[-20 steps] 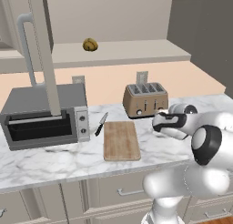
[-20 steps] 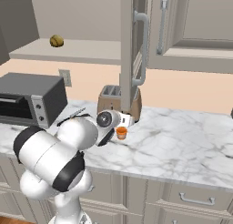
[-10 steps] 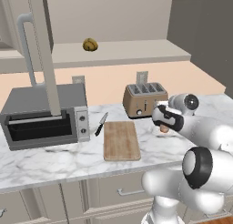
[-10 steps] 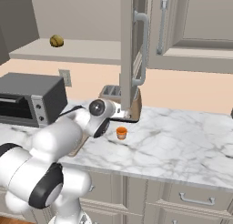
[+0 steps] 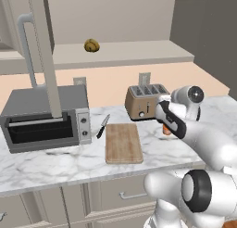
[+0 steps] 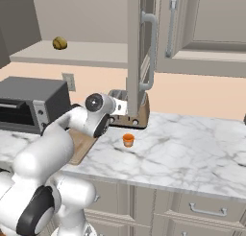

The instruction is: Pick the bread, place it on the cutting board, pick the jam, place it on the counter, and close the cabinet.

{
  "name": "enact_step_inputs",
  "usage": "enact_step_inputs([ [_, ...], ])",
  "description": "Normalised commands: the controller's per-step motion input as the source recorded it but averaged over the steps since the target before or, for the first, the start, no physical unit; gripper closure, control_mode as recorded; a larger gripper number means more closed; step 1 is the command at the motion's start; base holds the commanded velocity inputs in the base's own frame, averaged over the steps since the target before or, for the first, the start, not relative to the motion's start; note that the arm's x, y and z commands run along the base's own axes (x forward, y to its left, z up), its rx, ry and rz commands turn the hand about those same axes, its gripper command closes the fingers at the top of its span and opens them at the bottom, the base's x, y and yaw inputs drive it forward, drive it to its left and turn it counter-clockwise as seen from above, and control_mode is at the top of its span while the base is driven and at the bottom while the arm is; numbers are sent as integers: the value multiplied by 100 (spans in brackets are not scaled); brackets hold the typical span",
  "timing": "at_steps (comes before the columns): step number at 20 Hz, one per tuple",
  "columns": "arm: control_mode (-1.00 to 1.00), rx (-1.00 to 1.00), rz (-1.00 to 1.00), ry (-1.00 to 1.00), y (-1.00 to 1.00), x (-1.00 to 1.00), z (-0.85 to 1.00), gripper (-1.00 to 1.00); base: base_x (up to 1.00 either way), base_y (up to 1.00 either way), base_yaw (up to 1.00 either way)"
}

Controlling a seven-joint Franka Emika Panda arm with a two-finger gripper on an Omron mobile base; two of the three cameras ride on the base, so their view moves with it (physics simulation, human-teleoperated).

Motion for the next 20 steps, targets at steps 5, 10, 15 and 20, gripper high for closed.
enact_step_inputs([
  [5, -100, 0, 1, 0, 13, -17, 38, -100, 0, 0, 0],
  [10, -100, 0, 3, 0, 18, -15, 35, -100, 0, 0, 0],
  [15, -100, 0, 3, 0, 17, -13, 31, -100, 0, 0, 0],
  [20, -100, 0, 2, 0, 18, -15, 34, -100, 0, 0, 0],
])
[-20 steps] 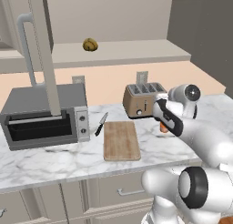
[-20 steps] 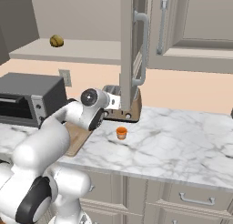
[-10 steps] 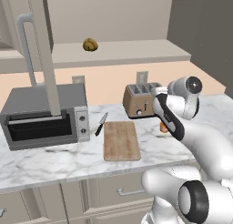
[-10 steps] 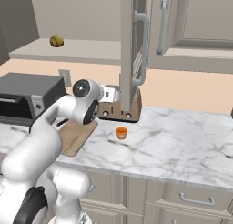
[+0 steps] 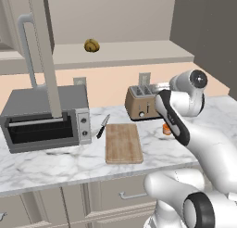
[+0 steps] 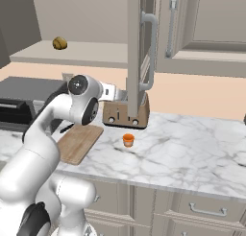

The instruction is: Pick the bread, place it on the cutting board, pick the jam, place it on the counter, and close the cabinet.

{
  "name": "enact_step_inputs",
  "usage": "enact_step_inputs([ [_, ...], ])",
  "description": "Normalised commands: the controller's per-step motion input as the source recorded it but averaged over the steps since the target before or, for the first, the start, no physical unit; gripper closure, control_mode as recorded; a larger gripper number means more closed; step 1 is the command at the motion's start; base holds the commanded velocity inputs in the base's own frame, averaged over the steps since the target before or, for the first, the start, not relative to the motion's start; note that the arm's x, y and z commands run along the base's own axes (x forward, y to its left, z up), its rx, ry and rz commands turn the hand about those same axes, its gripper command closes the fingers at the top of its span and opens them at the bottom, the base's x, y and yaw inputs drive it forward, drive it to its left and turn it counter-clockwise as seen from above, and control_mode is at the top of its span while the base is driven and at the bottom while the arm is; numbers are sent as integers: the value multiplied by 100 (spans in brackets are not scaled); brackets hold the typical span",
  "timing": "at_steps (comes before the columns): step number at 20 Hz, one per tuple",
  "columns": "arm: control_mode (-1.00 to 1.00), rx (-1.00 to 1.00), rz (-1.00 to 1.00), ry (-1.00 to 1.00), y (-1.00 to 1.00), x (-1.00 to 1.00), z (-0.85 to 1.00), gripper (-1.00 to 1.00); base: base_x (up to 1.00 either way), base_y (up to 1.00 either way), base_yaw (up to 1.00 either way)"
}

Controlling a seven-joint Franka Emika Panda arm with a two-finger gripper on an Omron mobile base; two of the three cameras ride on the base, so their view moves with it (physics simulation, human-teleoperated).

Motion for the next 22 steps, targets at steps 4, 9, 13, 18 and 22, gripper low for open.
enact_step_inputs([
  [4, -100, 0, 2, 0, 16, -12, 36, -100, 0, 0, 0],
  [9, -100, 0, 2, 0, 9, -10, 37, -100, 0, 0, 0],
  [13, -100, 0, 3, 0, 19, -2, 26, -100, 0, 0, 0],
  [18, -100, 0, 3, 0, 20, -1, 29, -100, 0, 0, 0],
  [22, -100, 0, 4, 0, 20, 0, 21, -100, 0, 0, 0],
])
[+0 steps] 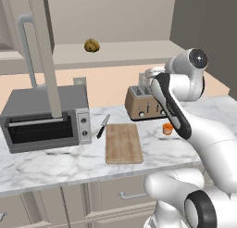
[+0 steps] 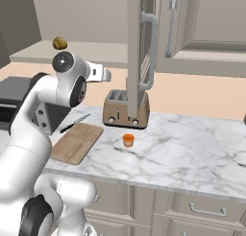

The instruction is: Pick the bread, place it on the cutting board, pick the jam, place it on the counter, and close the cabinet.

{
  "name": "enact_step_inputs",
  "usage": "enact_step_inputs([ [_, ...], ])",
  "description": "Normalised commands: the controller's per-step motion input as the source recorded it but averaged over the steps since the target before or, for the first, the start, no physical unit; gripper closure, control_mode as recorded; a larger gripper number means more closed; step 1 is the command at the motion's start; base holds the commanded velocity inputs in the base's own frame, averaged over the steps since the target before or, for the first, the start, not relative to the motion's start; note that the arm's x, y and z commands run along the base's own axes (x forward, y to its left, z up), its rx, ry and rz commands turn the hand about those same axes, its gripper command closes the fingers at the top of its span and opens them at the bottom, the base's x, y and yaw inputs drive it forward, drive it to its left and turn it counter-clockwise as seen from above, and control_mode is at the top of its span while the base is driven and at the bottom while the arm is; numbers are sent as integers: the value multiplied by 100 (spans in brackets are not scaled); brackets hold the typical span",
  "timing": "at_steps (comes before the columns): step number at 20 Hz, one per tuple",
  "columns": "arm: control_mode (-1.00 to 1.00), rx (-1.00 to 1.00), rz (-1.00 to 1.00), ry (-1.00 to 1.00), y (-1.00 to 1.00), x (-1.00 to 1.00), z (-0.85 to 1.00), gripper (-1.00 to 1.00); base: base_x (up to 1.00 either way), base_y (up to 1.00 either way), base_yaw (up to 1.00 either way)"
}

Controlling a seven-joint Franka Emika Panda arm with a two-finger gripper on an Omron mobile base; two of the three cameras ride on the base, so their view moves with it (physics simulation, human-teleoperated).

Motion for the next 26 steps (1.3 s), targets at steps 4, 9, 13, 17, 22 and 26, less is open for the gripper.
enact_step_inputs([
  [4, -100, 0, 6, 0, 18, 0, 12, -100, 0, 0, 0],
  [9, -100, 0, 7, 0, 19, 0, 11, -100, 0, 0, 0],
  [13, -100, 0, 6, 0, 24, 0, 21, -100, 0, 0, 0],
  [17, -100, 0, 4, 0, 24, 0, 34, -100, 0, 0, 0],
  [22, -100, 0, 3, 0, 26, 0, 34, -100, 0, 0, 0],
  [26, -100, 0, 3, 0, 27, 0, 31, -100, 0, 0, 0],
])
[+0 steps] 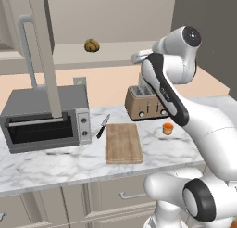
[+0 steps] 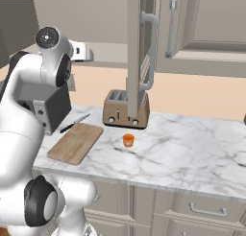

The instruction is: Pick the bread, place it on the cutting board, pick the jam, place it on the counter, and close the cabinet.

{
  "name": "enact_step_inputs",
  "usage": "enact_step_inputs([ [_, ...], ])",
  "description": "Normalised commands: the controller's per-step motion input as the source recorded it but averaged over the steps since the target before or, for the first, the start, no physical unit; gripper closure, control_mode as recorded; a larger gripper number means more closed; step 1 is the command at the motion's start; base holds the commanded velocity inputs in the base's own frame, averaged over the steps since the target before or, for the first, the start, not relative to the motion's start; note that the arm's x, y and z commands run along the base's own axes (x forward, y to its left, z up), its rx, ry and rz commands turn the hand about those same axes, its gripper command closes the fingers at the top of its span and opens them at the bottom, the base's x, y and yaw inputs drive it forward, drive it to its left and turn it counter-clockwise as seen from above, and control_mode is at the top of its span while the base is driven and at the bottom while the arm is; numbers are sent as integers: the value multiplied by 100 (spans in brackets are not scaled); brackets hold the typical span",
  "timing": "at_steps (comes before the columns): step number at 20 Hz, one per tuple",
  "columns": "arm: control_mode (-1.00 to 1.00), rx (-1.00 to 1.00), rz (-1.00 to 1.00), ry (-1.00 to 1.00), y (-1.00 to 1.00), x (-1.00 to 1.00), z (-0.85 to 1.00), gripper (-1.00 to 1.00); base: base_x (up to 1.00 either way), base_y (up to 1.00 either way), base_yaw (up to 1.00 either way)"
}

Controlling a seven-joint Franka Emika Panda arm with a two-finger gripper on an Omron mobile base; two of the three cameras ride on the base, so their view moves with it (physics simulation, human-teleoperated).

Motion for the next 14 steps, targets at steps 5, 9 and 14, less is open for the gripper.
enact_step_inputs([
  [5, -100, 0, 3, 0, 28, 0, 22, -100, 0, 0, 0],
  [9, -100, 0, 5, 0, 22, 0, 1, -100, 0, 0, 0],
  [14, -100, 0, 7, -2, 18, 0, 0, -100, 0, 0, 0],
])
